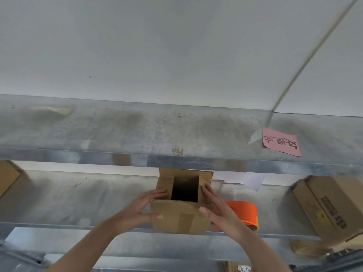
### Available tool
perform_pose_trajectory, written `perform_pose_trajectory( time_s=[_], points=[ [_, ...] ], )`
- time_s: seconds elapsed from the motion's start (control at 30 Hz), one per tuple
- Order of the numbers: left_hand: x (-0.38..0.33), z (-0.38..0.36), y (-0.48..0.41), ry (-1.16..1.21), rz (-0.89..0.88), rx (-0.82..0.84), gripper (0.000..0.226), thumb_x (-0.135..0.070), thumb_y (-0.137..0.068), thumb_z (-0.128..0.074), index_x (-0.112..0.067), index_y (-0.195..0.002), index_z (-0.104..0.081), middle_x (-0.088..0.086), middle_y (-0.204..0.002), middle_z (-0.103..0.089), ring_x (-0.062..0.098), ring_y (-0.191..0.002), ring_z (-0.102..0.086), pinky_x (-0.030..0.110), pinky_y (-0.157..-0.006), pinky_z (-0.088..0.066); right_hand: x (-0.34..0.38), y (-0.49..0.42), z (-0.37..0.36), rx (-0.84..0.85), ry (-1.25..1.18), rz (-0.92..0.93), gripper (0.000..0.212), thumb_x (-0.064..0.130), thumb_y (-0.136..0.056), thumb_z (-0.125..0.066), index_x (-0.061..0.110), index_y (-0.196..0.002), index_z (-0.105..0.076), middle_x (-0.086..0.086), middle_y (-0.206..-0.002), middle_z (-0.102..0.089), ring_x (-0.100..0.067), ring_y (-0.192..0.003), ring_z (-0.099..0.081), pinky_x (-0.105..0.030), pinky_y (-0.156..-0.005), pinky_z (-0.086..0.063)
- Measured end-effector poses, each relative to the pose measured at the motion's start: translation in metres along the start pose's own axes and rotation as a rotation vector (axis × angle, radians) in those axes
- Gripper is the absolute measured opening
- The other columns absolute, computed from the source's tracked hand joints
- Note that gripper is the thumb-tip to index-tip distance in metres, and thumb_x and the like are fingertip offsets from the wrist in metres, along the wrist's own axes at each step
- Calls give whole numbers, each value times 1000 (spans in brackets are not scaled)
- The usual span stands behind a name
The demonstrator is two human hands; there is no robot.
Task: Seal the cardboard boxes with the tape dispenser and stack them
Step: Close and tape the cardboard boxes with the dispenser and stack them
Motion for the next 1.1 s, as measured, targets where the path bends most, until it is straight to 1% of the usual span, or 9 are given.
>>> perform_pose_trajectory(
  time_s=[0.17, 0.27, 0.43, 0.57, 0.7, 0.8, 0.9, 1.0, 1.1],
  points=[
    [9, -2, -2, -123, 7, -268, 69, -80, -68, -56, -47, -128, -50, -31, -139, -41, -10, -130, -35, 28, -113, -32, -9, 3, 6, -79, 385, 78, 81, 86, -74, -45, 67, -139, 0, 34, -154, 13, -2, -147, 2, -38, -119, -21],
    [3, -4, -3, -85, 1, -421, 70, -79, -69, -57, -48, -130, -43, -26, -132, -50, -1, -121, -48, 28, -102, -45, -9, 1, 8, -119, 487, 78, 69, 85, -78, -36, 69, -137, -2, 29, -157, 13, -2, -146, 7, -39, -115, -28],
    [12, 1, -4, 339, 40, -498, 73, -60, -70, -73, -50, -131, -35, -29, -134, -43, 9, -123, -50, 23, -94, -50, -20, -8, -2, -154, 354, 60, 71, 80, -83, -36, 55, -146, -14, 30, -155, 1, -4, -147, -7, -40, -119, -27],
    [14, 9, -10, 124, 47, -543, 84, -31, -77, -78, -49, -139, -24, -31, -137, -35, 2, -124, -43, 27, -103, -41, -35, -5, -6, -220, 31, -37, 90, 78, -75, -56, 65, -138, 6, 22, -158, -12, -6, -146, -17, -40, -118, -28],
    [13, 19, -31, 104, 99, -337, 102, -20, -77, -79, -46, -147, -9, -27, -152, -8, -1, -137, -15, 31, -116, -18, -33, -7, -1, -203, 1, -49, 104, 76, -71, -61, 57, -144, 9, 21, -157, -19, -7, -145, -22, -34, -117, -27],
    [2, 19, -37, -120, 15, -143, 67, -28, -85, -71, -46, -138, -35, -25, -149, -28, -6, -137, -24, 32, -119, -21, -28, -10, 1, -181, 44, -26, 98, 69, -75, -63, 62, -141, 9, 40, -141, -26, -5, -139, -35, -34, -114, -34],
    [8, 12, -29, -267, -67, -149, 50, -42, -87, -63, -39, -134, -47, -29, -148, -27, -15, -138, -15, 25, -119, -18, -24, -8, -2, -143, 107, 7, 92, 66, -80, -60, 63, -139, 11, 42, -138, -27, -3, -135, -38, -32, -112, -36],
    [18, 4, -19, -271, -76, -171, 54, -53, -89, -50, -42, -141, -38, -35, -151, -16, -14, -139, -9, 21, -118, -14, -26, 2, 12, -135, 192, 48, 100, 74, -73, -60, 51, -146, 5, 28, -151, -20, -2, -141, -24, -30, -116, -27],
    [19, -1, -16, -258, -42, -92, 69, -56, -86, -57, -43, -146, -26, -36, -152, -5, -14, -139, -8, 19, -115, -15, -61, 22, 55, -203, 369, -7, 104, 75, -62, -70, 54, -141, -5, 31, -149, -7, -1, -144, 1, -38, -119, -16]
  ],
)
Point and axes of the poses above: each hand's wrist, its own y-axis away from the middle knuckle, its own z-axis out of the back of the hand, x = y × z, the point moved 7 cm from there along -y, towards the middle knuckle
